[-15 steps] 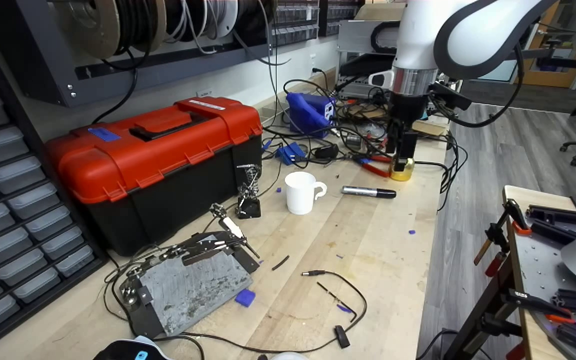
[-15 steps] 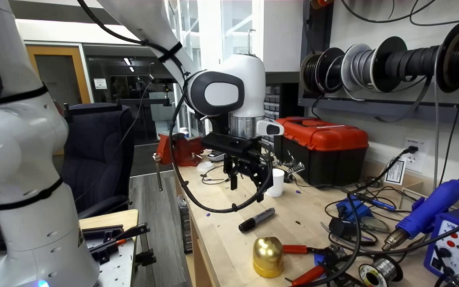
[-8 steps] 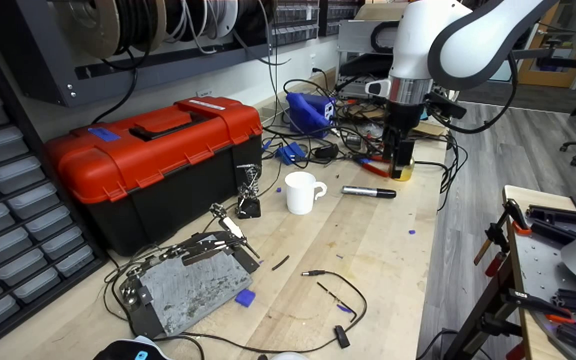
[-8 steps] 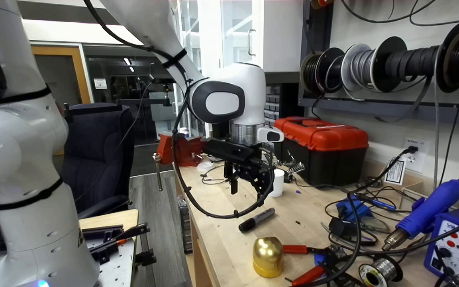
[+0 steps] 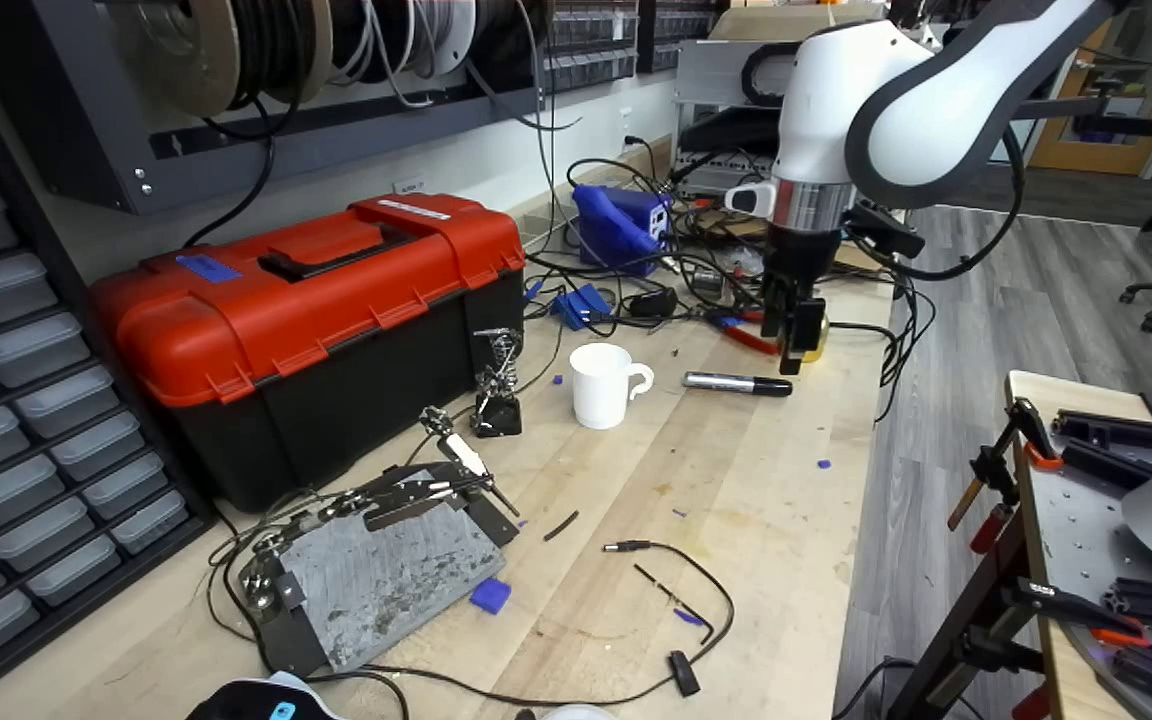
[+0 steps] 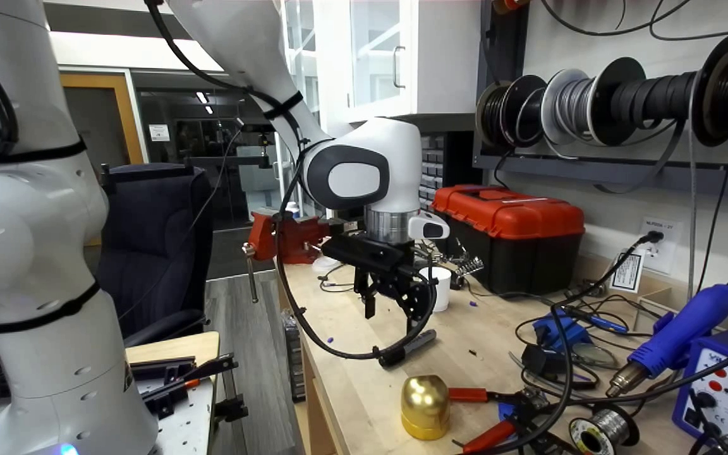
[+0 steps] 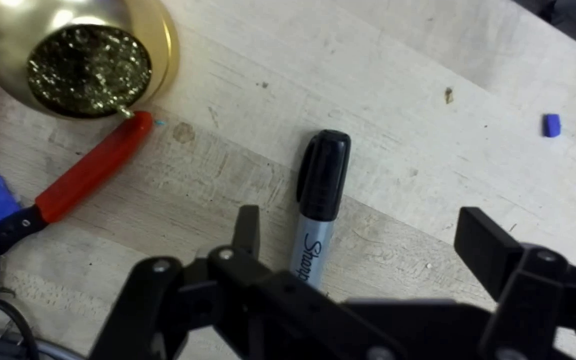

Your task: Pick the marker on the desk and put it in the cup

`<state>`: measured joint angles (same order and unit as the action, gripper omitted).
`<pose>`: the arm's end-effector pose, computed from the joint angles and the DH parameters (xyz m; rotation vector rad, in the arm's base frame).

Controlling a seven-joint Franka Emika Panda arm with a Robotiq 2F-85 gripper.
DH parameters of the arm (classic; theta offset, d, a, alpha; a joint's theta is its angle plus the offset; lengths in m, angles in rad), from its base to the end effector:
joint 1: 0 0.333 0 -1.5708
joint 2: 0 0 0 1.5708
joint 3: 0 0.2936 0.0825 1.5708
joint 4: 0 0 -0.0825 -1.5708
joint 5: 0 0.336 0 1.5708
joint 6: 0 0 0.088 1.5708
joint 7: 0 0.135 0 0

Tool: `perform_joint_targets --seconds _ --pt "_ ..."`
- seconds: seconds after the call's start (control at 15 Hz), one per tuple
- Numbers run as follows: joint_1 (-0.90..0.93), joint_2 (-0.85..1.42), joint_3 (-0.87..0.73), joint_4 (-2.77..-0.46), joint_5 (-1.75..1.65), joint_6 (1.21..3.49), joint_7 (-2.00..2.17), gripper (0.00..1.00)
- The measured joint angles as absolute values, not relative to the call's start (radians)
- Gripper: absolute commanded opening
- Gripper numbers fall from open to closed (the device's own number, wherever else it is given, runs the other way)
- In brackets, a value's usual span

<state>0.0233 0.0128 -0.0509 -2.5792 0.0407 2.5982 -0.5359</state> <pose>0.4208 -0.0119 0.2476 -3.0364 -0.7327 -0.0182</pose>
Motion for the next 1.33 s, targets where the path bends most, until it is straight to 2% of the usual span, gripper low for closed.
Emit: perform_joint_targets --seconds 1.2,1.27,1.33 --pt "0.0 0.125 -0.005 -2.569 0.053 2.655 -0.548 1.0" --pt "-0.002 0.131 -0.004 -2.567 0.053 2.655 -0.549 0.93" --pt "-0.004 0.137 -0.002 -2.564 0.053 2.656 -0.549 0.74"
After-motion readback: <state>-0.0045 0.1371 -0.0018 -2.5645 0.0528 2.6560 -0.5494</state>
